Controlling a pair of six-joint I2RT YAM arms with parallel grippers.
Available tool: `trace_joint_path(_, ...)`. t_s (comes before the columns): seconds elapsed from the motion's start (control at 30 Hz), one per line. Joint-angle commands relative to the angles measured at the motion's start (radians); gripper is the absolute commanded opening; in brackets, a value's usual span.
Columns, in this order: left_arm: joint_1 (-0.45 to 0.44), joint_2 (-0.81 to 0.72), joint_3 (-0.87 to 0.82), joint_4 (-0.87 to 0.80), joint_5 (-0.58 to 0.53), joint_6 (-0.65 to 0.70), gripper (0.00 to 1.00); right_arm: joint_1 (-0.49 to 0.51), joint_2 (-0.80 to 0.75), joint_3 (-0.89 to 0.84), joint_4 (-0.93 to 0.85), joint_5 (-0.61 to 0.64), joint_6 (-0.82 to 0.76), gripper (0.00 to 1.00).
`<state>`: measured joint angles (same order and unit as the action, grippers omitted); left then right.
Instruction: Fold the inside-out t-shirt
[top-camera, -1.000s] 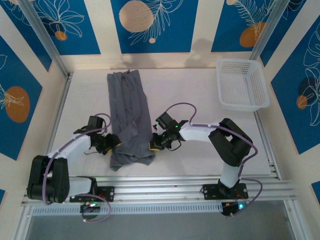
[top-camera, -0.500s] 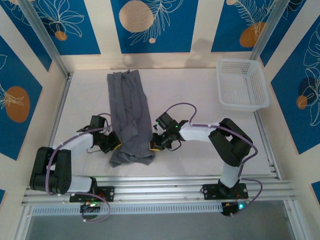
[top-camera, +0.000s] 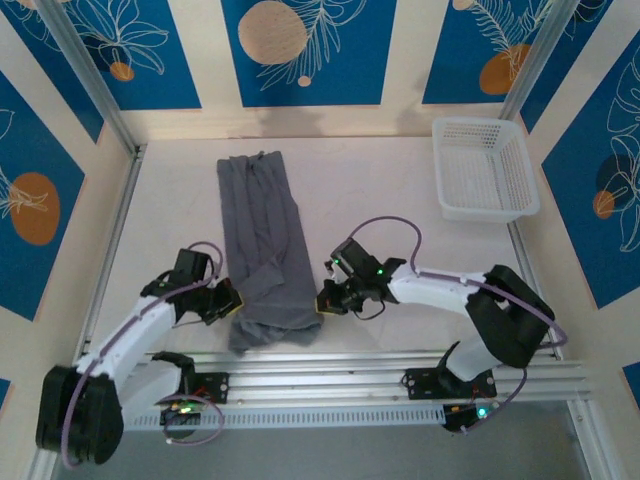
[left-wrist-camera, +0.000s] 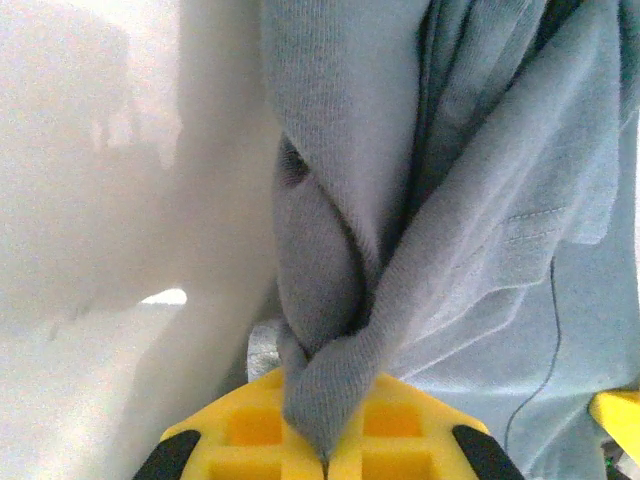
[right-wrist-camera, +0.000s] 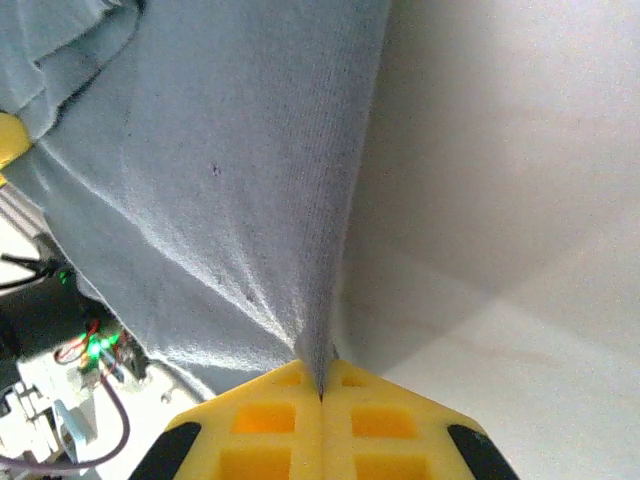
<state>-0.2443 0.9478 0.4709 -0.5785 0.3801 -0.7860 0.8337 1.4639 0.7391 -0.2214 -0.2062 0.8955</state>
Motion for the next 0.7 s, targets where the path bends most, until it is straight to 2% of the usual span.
trace_joint_path(0.0,-0.021,-0.092,0.011,-0.1,-0.03,-0.06,0.0,0.008,-0.084,-0.003,-0.05,0.005,0.016,0.0)
trace_joint_path(0.1,-0.026,-0.116,0.08,-0.109,-0.039,-0.078,0.0,0.002,-0.105,0.072,-0.095,0.014,-0.016,0.0)
trace_joint_path(0.23,-0.024,-0.052,0.249,-0.129,-0.132,-0.076,0.0,-0.043,-0.046,0.271,-0.136,0.038,-0.075,0.0)
trace_joint_path(0.37,0.0,0.081,0.43,-0.059,-0.254,-0.076,0.0,-0.114,0.118,0.545,-0.197,0.061,-0.159,0.0)
trace_joint_path(0.53,0.043,0.341,0.65,0.064,-0.276,-0.023,0.0,-0.206,0.347,0.846,-0.22,0.051,-0.229,0.0)
trace_joint_path(0.67,0.119,0.537,0.778,0.137,-0.278,-0.016,0.0,-0.254,0.56,1.102,-0.261,0.011,-0.268,0.0)
